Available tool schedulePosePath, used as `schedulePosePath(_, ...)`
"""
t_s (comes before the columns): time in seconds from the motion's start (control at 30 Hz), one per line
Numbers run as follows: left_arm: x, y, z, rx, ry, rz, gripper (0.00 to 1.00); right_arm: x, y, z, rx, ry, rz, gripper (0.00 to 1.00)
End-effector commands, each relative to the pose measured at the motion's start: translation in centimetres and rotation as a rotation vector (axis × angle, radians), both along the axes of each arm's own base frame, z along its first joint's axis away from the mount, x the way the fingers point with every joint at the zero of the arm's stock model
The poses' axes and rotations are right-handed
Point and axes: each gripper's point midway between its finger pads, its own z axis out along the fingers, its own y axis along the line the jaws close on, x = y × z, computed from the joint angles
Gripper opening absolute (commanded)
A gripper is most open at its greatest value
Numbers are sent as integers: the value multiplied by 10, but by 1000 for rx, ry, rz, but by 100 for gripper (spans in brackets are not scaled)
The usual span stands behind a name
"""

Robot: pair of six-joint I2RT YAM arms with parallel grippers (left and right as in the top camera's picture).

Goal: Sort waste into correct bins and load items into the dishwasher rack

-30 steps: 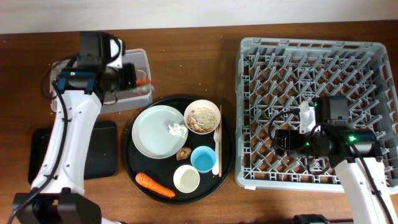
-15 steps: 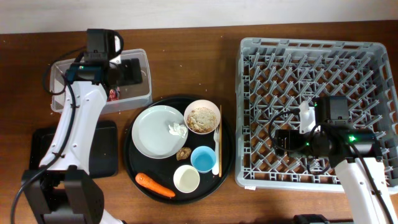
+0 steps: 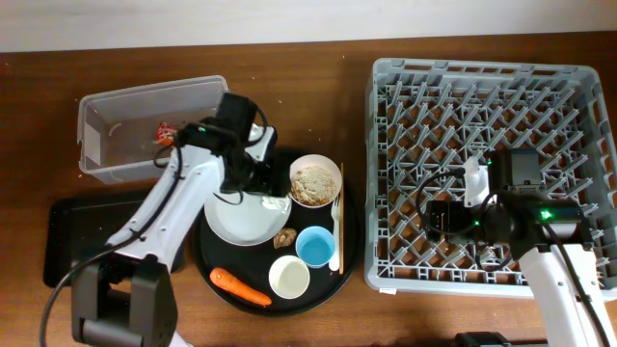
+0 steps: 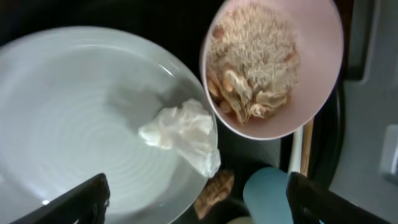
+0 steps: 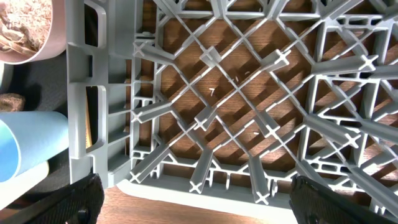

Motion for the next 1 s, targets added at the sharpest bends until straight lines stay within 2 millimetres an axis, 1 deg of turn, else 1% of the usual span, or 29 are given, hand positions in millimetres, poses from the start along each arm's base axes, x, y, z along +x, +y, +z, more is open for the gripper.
schedulePosePath(0.0, -15, -3, -23, 6, 20, -22, 79, 4, -3, 6, -7, -19, -16, 99)
schedulePosePath(0.07, -18, -1, -34, 11, 21, -22, 72, 3, -3, 6, -7, -16, -16, 98)
schedulePosePath(0.13, -16, 1, -40, 21, 4, -18, 60, 3, -3, 6, -7, -16, -16, 98)
schedulePosePath(0.2, -13, 2, -43, 30, -14, -15, 56, 3, -3, 6, -7, -15, -16, 98)
schedulePosePath(0.27, -12, 2, -45, 28, -20, -15, 48, 3, -3, 6, -7, -16, -16, 98)
schedulePosePath(0.3, -11, 1, -46, 27, -22, -15, 37, 3, -3, 6, -7, -16, -16, 98)
schedulePosePath(0.33, -10, 1, -47, 26, -24, -15, 29, 3, -3, 6, -7, -16, -16, 98)
schedulePosePath(0.37, -9, 1, -47, 26, -26, -15, 24, 3, -3, 6, -7, -16, -16, 98)
schedulePosePath(0.43, -8, 0, -47, 25, -29, -15, 16, 3, -3, 6, -7, -15, -16, 98)
schedulePosePath(0.53, -8, 0, -47, 24, -29, -15, 1, 3, -3, 6, -7, -15, -16, 98)
schedulePosePath(0.6, -8, 1, -46, 25, -30, -14, 1, 3, -3, 6, -7, -15, -16, 98)
schedulePosePath(0.67, -5, 3, -40, 24, -33, -6, 1, 3, -3, 6, -7, -15, -16, 99)
schedulePosePath(0.7, -3, 4, -36, 23, -36, 0, 1, 3, -3, 6, -7, -15, -16, 98)
schedulePosePath(0.73, 2, 8, -24, 21, -45, 12, 1, 3, -3, 6, -7, -15, -16, 98)
schedulePosePath(0.83, 25, 22, 26, 4, -134, 65, 1, 3, -3, 6, -7, -17, -16, 98)
schedulePosePath(0.93, 53, 50, 76, 20, -274, 147, 1, 3, -3, 6, -7, -16, -16, 98)
schedulePosePath(0.97, 66, 66, 100, 36, -346, 194, 1, 3, -3, 6, -7, -16, -16, 98)
